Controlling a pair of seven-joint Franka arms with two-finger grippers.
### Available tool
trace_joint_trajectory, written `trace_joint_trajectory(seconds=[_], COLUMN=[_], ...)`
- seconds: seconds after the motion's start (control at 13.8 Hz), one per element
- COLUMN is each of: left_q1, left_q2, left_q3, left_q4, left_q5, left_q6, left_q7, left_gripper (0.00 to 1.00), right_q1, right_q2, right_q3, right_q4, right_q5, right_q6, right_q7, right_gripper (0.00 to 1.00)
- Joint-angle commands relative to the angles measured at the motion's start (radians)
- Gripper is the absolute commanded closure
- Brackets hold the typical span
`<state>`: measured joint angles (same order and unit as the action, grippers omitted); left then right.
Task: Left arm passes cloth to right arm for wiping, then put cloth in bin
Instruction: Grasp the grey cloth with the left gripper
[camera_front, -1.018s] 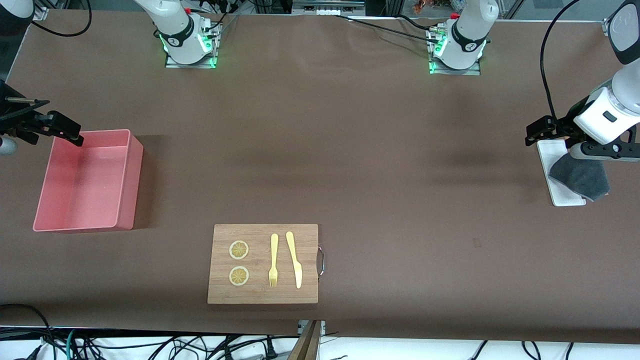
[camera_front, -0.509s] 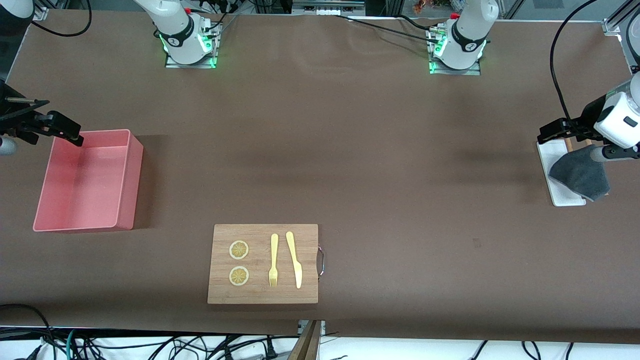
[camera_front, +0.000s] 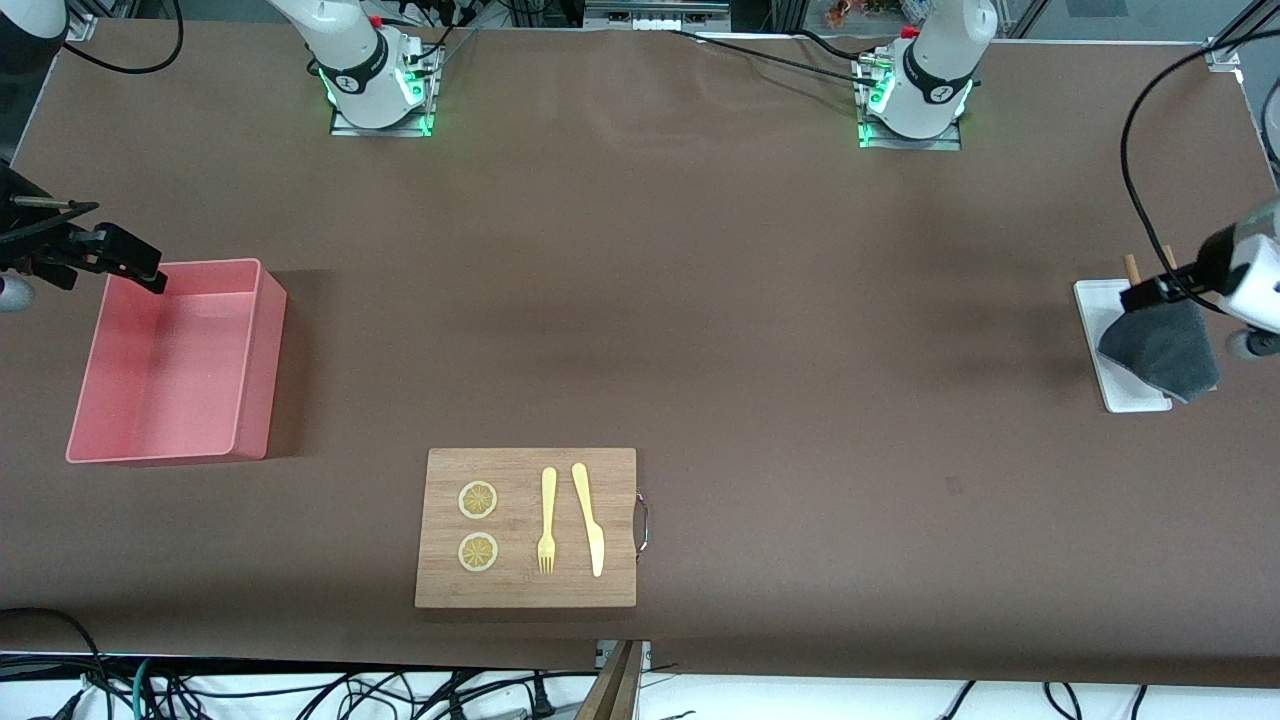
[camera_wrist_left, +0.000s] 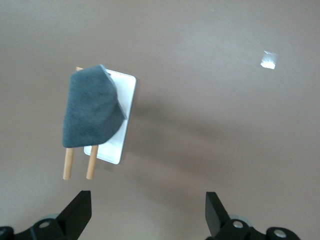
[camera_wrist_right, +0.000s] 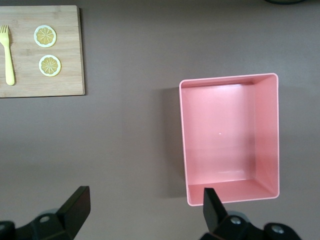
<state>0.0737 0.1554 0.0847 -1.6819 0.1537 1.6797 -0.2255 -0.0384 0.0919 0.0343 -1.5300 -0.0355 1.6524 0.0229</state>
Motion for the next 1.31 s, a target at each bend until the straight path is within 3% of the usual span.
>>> trace_joint_trajectory(seconds=[0.0,0.51,0.58,0.8,0.87,1.24], left_q1=[0.073,0.113,0.11,0.098,0.098,0.1], left_q2=[0.169,0.349,0.381,0.435,0.45,0.481], left_q3=[0.0,0.0,0.0,-0.003,-0.003,-0.003], left_q4=[0.152,0.172,0.174,0.169,0.168,0.16], left_q5=[0.024,0.242,0.277,0.394,0.394,0.4], left_q6=[-0.018,0.208,0.212,0.215,0.215,0.215], left_q7=[-0.058,-0.351,-0.426,-0.644,-0.685,-0.698], left_gripper=[0.0,0.02,0.15,0.33,0.45,0.47], right_q1=[-0.006,-0.006,-0.005,-0.005,-0.005,-0.003], right_q2=[0.006,0.008,0.008,0.012,0.012,0.014], right_q3=[0.002,0.002,0.002,0.004,0.004,0.004], right_q4=[0.014,0.021,0.021,0.021,0.021,0.021], right_q5=[-0.001,-0.001,-0.001,-0.001,-0.001,-0.001], right_q6=[0.003,0.003,0.003,0.003,0.003,0.003], right_q7=[-0.012,-0.012,-0.012,-0.012,-0.014,-0.012], right_gripper=[0.0,0.0,0.0,0.0,0.0,0.0])
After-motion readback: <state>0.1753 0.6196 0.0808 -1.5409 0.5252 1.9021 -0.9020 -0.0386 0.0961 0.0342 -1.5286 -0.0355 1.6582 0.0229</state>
